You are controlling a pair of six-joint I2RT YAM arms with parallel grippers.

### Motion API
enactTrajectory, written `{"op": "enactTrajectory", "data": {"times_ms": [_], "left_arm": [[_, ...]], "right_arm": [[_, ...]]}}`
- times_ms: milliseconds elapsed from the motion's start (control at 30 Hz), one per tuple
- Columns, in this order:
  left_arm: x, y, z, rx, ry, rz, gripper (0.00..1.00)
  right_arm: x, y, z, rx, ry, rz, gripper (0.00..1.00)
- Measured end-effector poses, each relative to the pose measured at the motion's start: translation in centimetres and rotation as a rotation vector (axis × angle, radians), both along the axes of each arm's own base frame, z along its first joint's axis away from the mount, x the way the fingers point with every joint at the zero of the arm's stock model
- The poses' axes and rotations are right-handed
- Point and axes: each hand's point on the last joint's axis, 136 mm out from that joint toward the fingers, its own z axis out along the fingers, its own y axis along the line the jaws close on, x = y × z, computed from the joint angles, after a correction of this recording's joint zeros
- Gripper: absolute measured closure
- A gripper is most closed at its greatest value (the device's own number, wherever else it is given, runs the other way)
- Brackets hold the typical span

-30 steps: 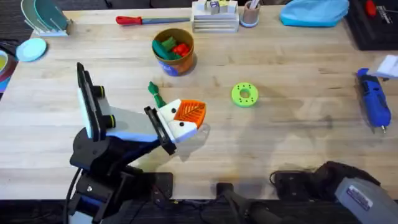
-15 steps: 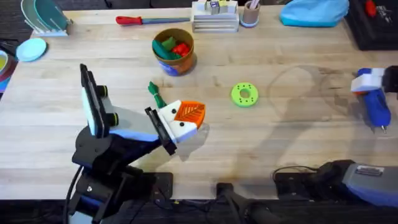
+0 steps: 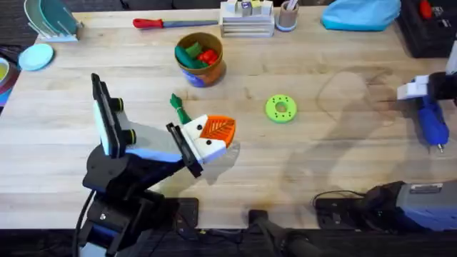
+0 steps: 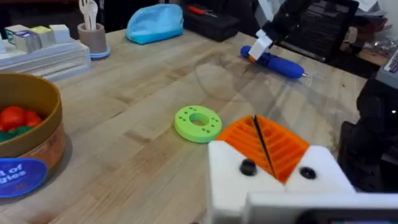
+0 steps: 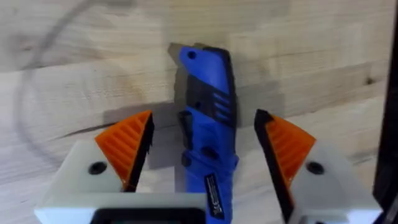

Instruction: Pick up the gripper from the table and insert it into the empty holder that is missing its gripper. Then pick up a screw, insert it into the mounting hole, and use the screwdriver to tighten it. Finally, clean up the table by picking up the vegetable and placing it into the bucket.

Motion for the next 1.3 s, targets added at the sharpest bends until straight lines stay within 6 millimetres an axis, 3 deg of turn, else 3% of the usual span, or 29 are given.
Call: {"op": "enactTrajectory", "data": {"times_ms": [133,300,467,633,767,933,1300], "left_arm": [[0.0,0.0,0.0,0.000,0.000,0.003,0.985],[0.0,0.0,0.0,0.000,0.000,0.003,0.985],[0.0,0.0,0.0,0.000,0.000,0.003,0.985],[0.0,0.0,0.0,0.000,0.000,0.003,0.985],[0.0,0.0,0.0,0.000,0.000,0.003,0.985],[0.0,0.0,0.0,0.000,0.000,0.003,0.985],[0.0,0.0,0.0,0.033,-0.053,0.000,0.985]], "right_arm": [[0.0,0.2,-2.1,0.035,0.036,0.005,0.010],[0.0,0.2,-2.1,0.041,0.036,0.007,0.045],[-0.1,0.5,-2.3,0.059,0.040,0.009,0.152],[0.0,0.8,-2.6,0.080,0.037,0.013,0.444],[0.0,0.6,-2.5,0.071,0.034,0.012,0.620],[-0.2,0.2,-2.5,0.055,0.049,0.000,0.966],[-0.2,1.8,-1.8,0.072,0.061,-0.012,0.983]]}}
